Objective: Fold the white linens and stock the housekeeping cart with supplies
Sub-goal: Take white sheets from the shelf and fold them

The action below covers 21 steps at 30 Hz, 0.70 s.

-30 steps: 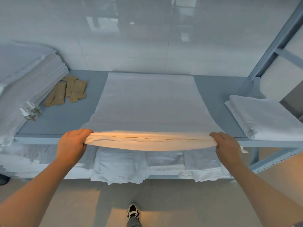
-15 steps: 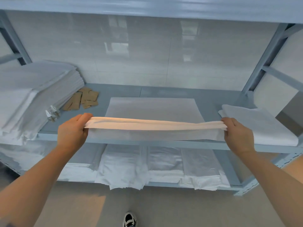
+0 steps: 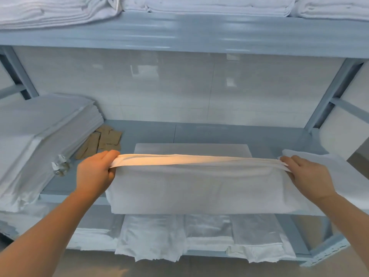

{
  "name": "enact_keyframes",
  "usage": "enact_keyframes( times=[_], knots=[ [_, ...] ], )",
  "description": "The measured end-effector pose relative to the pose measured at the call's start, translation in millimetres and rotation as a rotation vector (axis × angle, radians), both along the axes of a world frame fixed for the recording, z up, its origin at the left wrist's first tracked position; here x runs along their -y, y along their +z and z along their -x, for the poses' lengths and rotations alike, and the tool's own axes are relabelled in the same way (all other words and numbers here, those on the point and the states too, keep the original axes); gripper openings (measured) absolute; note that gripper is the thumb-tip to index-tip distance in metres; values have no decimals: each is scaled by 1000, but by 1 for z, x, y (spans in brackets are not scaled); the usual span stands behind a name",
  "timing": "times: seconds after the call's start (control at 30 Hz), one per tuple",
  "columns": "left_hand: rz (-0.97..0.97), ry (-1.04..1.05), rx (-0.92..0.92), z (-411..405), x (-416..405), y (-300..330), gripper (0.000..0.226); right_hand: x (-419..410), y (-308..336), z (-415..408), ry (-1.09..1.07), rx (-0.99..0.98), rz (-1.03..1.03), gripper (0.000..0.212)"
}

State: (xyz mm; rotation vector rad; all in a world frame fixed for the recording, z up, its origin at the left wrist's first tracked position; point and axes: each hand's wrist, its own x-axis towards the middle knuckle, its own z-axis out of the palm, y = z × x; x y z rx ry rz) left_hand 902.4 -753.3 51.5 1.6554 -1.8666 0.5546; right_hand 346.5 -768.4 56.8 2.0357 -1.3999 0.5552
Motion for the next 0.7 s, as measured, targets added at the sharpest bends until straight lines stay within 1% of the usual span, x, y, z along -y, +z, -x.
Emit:
enact_keyframes(
  times=[0.07, 0.17, 0.23, 0.37, 0.43, 0.53, 0.63, 0.7],
  knots=[
    [1, -2, 7, -3, 22, 4, 31, 18, 6, -3, 35, -7, 43, 31],
    [14, -7, 31, -11, 58, 8, 37, 47, 15, -6, 45, -29, 64, 27],
    [13, -22, 40, -18, 86, 6, 35, 76, 19, -4, 29, -37, 79, 28],
    [32, -86, 30, -27, 146, -5, 47, 148, 8, -9, 18, -59, 69, 35],
    [11, -77, 54, -26, 174, -18, 49, 184, -8, -17, 1, -74, 71, 34],
    [-78, 15, 59, -25, 216, -53, 43, 232, -48, -31, -51, -84, 32, 19],
    [-268, 139, 13, -22, 257, -92, 36, 272, -98, -38, -109, -33, -118, 16],
    [-342, 191, 31, -18, 284, -120, 36, 295, -132, -43, -195, -5, -250, 15]
  ],
)
